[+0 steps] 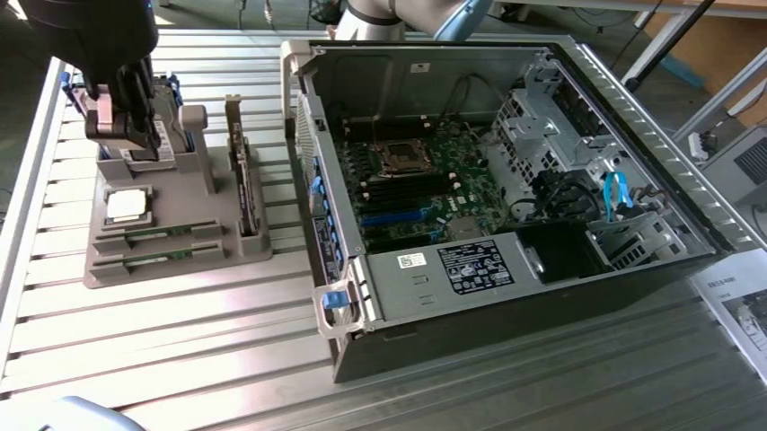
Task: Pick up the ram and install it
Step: 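Pick up the ram and move it above insertion slot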
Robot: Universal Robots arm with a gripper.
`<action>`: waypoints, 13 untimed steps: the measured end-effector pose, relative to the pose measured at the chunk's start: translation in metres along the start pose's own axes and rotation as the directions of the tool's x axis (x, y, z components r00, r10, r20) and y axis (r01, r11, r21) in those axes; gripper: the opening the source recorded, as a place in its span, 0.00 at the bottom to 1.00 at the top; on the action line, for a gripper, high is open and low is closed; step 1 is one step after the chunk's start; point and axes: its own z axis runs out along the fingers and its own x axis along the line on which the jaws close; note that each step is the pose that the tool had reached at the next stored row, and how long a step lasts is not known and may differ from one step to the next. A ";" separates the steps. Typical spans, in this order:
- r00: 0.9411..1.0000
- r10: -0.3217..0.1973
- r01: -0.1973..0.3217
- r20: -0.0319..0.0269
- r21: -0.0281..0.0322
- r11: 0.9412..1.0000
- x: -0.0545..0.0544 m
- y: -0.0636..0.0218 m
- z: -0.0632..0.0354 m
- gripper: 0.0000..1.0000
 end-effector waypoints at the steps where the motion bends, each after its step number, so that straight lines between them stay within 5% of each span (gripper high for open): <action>1: 1.000 0.000 0.000 0.000 0.000 1.000 0.000 -0.0001 0.0018 0.24; 13: 1.000 0.000 0.000 0.000 0.000 1.000 0.001 -0.0009 0.0242 0.24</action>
